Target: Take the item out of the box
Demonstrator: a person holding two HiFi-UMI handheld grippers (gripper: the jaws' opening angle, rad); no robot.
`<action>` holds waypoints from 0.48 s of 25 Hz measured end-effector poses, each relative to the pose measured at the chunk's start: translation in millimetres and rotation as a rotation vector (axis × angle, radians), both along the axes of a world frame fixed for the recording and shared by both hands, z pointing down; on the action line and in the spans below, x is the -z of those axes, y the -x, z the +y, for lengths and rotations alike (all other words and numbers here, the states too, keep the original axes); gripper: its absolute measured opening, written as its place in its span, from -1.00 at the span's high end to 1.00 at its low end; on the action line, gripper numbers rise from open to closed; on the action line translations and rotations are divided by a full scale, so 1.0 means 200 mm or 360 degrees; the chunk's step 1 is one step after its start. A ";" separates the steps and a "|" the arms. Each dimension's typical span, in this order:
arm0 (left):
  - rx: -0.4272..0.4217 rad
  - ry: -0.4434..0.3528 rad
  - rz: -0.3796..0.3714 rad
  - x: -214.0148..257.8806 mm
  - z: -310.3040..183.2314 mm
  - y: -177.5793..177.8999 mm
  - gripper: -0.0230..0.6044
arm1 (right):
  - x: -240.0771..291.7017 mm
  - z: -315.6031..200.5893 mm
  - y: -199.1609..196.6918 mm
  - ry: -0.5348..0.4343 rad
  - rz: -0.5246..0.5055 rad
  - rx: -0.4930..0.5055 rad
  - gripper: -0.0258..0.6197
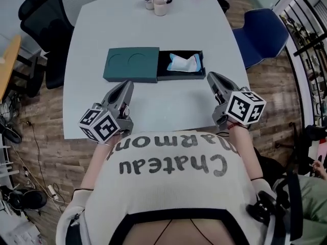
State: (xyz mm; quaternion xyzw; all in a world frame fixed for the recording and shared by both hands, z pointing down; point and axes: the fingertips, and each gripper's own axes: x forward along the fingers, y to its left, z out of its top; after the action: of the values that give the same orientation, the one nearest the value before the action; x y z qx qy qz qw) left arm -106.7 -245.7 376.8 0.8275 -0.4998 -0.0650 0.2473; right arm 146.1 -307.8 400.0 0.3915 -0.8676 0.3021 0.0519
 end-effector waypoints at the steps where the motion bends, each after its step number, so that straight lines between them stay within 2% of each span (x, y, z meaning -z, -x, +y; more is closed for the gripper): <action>1: 0.0033 0.0006 0.0006 -0.01 -0.02 -0.01 0.93 | -0.01 -0.04 0.00 0.0006 -0.0003 0.0035 0.92; 6: 0.0147 0.0035 0.0004 -0.05 -0.04 0.00 0.93 | -0.06 -0.18 0.04 0.0027 0.0000 0.0176 0.92; 12: 0.0210 0.0150 -0.0046 -0.17 -0.01 0.02 0.93 | -0.12 -0.33 0.09 0.0051 -0.0051 0.0268 0.92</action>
State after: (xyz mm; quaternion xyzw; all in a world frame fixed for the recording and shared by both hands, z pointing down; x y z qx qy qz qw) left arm -110.9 -248.0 410.1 0.7810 -0.5593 -0.0457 0.2740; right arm 128.6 -373.3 424.9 0.3113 -0.8932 0.3168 0.0696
